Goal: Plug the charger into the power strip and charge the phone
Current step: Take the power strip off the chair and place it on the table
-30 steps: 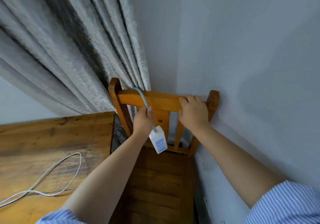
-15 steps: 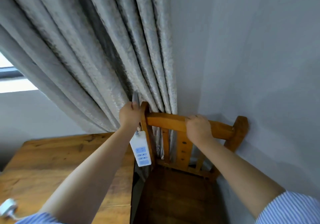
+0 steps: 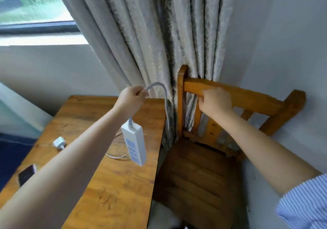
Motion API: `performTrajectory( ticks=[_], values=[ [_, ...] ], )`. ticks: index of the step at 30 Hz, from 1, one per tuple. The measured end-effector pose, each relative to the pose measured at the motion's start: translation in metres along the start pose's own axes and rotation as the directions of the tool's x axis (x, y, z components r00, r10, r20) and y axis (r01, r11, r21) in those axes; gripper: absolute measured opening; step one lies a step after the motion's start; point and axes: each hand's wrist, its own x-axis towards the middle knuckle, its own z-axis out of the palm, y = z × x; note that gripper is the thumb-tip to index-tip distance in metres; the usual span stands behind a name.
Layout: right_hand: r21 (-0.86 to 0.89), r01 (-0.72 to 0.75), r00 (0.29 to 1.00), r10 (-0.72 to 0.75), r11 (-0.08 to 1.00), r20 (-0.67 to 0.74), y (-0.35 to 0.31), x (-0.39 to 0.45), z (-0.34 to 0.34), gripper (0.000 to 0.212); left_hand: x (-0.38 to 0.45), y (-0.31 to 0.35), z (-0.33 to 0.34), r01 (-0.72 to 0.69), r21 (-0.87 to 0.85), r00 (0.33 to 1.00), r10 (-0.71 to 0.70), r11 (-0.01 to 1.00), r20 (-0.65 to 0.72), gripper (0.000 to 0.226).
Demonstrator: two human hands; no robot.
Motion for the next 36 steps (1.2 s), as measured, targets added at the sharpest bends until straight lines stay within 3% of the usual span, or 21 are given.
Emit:
performTrajectory(
  ticks=[2,5,7,10,13,19,26,33,36],
  values=[
    [0.258,0.159,0.981,-0.182,0.953,0.069,-0.024,-0.007,0.010,0.024,-0.028,-0.013,-0.015,0.004,-0.030,0.997,-0.001,1.000,0.082,0.040],
    [0.463,0.278,0.870,-0.425,0.842,0.251,-0.071,-0.021,0.023,0.051,-0.069,-0.038,-0.045,0.071,-0.091,0.987,-0.057,0.993,0.148,0.043],
    [0.561,0.281,0.813,-0.503,0.779,0.292,-0.098,-0.032,0.029,0.050,-0.092,-0.055,-0.065,0.128,-0.125,0.977,-0.103,0.984,0.184,0.037],
    [0.666,0.174,0.731,-0.548,0.725,0.406,-0.129,-0.050,0.035,0.017,-0.119,-0.075,-0.092,0.150,-0.134,0.974,-0.123,0.980,0.189,0.023],
    [0.791,0.045,0.641,-0.625,0.610,0.445,-0.159,-0.072,0.043,0.035,-0.139,-0.102,-0.117,0.126,-0.102,0.985,-0.112,0.987,0.131,0.032],
    [0.827,0.048,0.828,-0.485,0.559,0.280,-0.217,-0.131,0.071,0.048,-0.168,-0.167,-0.159,0.063,-0.032,0.975,-0.054,0.998,0.214,0.015],
    [0.804,-0.008,0.889,-0.363,0.595,0.278,-0.257,-0.186,0.085,0.047,-0.190,-0.224,-0.174,-0.075,0.004,0.941,0.069,0.997,0.332,0.031],
    [0.746,-0.079,0.937,-0.207,0.661,0.282,-0.252,-0.206,0.091,0.046,-0.188,-0.246,-0.156,-0.198,-0.026,0.905,0.193,0.980,0.379,0.012],
    [0.730,-0.111,0.954,-0.134,0.674,0.269,-0.237,-0.201,0.093,0.039,-0.178,-0.261,-0.145,-0.234,0.115,0.885,0.162,0.965,0.438,0.008]
  ],
)
